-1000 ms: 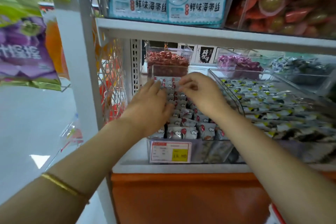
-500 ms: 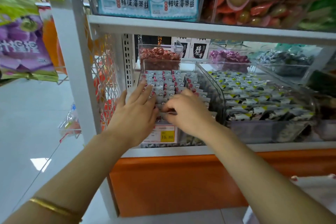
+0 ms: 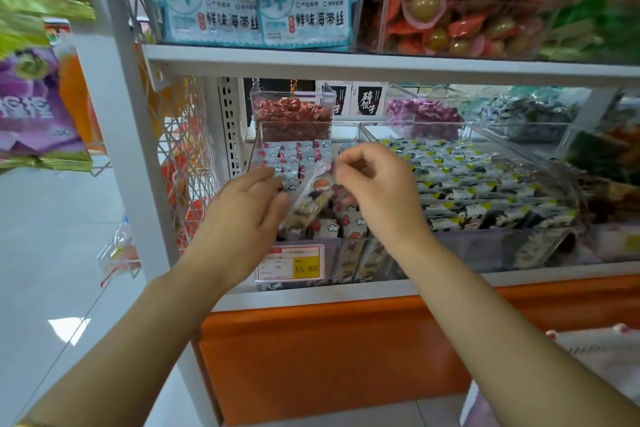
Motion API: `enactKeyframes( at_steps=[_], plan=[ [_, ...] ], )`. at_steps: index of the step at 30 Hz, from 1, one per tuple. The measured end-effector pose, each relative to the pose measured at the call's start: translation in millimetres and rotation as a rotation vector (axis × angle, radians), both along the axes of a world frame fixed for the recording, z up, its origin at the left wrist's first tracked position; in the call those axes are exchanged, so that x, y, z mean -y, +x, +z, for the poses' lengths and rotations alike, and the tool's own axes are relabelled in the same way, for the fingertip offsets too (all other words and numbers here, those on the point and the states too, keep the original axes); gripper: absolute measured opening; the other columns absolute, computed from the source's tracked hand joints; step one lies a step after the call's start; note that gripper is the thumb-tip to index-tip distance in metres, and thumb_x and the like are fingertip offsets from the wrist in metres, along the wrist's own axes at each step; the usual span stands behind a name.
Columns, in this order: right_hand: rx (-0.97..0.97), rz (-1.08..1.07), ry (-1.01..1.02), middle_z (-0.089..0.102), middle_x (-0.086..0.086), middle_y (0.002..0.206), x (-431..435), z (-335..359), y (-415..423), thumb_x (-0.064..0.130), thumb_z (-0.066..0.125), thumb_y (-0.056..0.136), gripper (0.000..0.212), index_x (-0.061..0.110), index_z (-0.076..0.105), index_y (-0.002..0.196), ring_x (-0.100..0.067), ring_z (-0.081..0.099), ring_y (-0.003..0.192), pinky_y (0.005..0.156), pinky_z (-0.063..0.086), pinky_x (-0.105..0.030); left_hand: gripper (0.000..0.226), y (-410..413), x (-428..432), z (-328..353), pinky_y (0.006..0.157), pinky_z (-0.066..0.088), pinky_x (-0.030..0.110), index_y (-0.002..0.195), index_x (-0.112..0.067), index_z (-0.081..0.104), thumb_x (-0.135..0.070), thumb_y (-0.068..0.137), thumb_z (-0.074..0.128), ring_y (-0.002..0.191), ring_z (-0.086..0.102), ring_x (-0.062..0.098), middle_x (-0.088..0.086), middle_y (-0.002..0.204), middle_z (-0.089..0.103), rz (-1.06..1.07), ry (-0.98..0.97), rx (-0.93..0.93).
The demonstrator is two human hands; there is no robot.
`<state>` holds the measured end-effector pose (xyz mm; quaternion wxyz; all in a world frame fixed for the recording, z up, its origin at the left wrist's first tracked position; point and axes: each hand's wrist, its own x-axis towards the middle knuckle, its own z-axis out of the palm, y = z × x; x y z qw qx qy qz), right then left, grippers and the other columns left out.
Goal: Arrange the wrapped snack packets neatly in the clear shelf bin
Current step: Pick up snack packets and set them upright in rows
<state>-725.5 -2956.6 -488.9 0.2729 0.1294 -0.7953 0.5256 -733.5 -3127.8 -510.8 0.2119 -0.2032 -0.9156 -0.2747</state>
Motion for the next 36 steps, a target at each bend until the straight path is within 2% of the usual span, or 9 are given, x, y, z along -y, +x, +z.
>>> enactKeyframes(
  at_steps=[5,7,9,12,20,24,29,32,36],
  plan=[
    [0.113,0.034,-0.504,0.066,-0.005,0.080,-24.5,6.0,10.6,0.001,0.053,0.091,0.017,0.010,0.059,0.077,-0.013,0.063,0.062,0.053,0.054,-0.025,0.045,10.4,-10.4,6.3,0.097,0.034,0.023,0.131,-0.022,0.052,-0.041,0.091,0.044,0.117,0.046,0.012,-0.008,0.121,0.055,-0.049,0.072,-0.030],
    [0.159,0.076,-0.652,0.065,-0.008,0.077,-31.0,4.1,13.1,-0.001,0.051,0.091,0.019,0.007,0.059,0.075,-0.015,0.064,0.061,0.052,0.053,-0.024,0.041,12.4,-16.0,7.1,0.079,0.042,0.009,0.129,-0.026,0.052,-0.039,0.090,0.047,0.097,0.052,-0.003,-0.018,0.105,0.055,-0.068,0.176,0.023],
    [0.205,0.110,-0.734,0.065,-0.008,0.076,-35.3,1.3,14.6,-0.001,0.050,0.091,0.019,0.006,0.059,0.077,-0.016,0.064,0.060,0.052,0.053,-0.023,0.035,11.9,-19.7,8.0,0.065,0.042,0.003,0.124,-0.027,0.055,-0.034,0.091,0.051,0.081,0.054,-0.008,-0.018,0.093,0.058,-0.087,0.299,0.092],
    [0.247,0.157,-0.744,0.068,-0.006,0.073,-40.6,-1.9,15.3,-0.001,0.048,0.091,0.018,0.008,0.061,0.082,-0.017,0.065,0.059,0.050,0.052,-0.025,0.022,7.9,-20.3,9.9,0.054,0.044,0.006,0.111,-0.024,0.062,-0.026,0.091,0.053,0.063,0.057,-0.007,-0.010,0.076,0.063,-0.138,0.528,0.239],
    [0.280,0.239,-0.703,0.072,-0.003,0.079,-44.7,-8.6,12.2,0.005,0.057,0.087,0.018,0.013,0.065,0.072,-0.018,0.068,0.063,0.048,0.052,-0.023,0.016,-0.7,-14.7,6.6,0.056,0.051,0.017,0.094,-0.014,0.067,-0.023,0.086,0.057,0.067,0.064,0.009,-0.001,0.074,0.064,-0.203,0.987,0.545],
    [0.334,0.261,-0.704,0.068,-0.001,0.070,-42.2,-9.8,10.5,0.004,0.055,0.087,0.032,0.018,0.064,0.060,-0.019,0.067,0.061,0.045,0.050,-0.025,0.017,-1.1,-14.7,6.0,0.056,0.052,0.018,0.081,-0.012,0.065,-0.018,0.091,0.053,0.064,0.063,0.011,-0.001,0.067,0.063,-0.205,1.126,0.544],
    [0.321,0.369,-0.696,0.061,-0.013,0.084,-35.7,-10.0,12.1,0.018,0.061,0.076,0.010,0.015,0.060,0.067,-0.020,0.066,0.059,0.045,0.051,-0.027,0.021,0.3,-18.7,6.5,0.057,0.053,0.018,0.085,-0.007,0.067,-0.014,0.094,0.050,0.061,0.064,0.009,0.004,0.072,0.067,-0.182,1.184,0.522],
    [0.339,0.319,-0.716,0.060,-0.013,0.078,-34.7,-12.3,11.4,0.007,0.051,0.091,0.027,0.013,0.055,0.064,-0.020,0.066,0.057,0.044,0.050,-0.026,0.022,1.5,-19.8,6.4,0.057,0.052,0.016,0.079,-0.009,0.067,-0.014,0.093,0.051,0.058,0.062,0.008,0.001,0.065,0.067,-0.183,1.186,0.521],
    [0.404,0.239,-0.861,0.066,-0.010,0.067,-33.2,-13.5,10.9,0.007,0.044,0.094,0.019,0.006,0.055,0.080,-0.017,0.064,0.051,0.041,0.048,-0.023,0.023,5.3,-21.7,6.9,0.056,0.051,0.015,0.073,-0.011,0.062,-0.011,0.092,0.050,0.054,0.058,0.007,-0.005,0.054,0.061,-0.206,1.135,0.469]
  ],
)
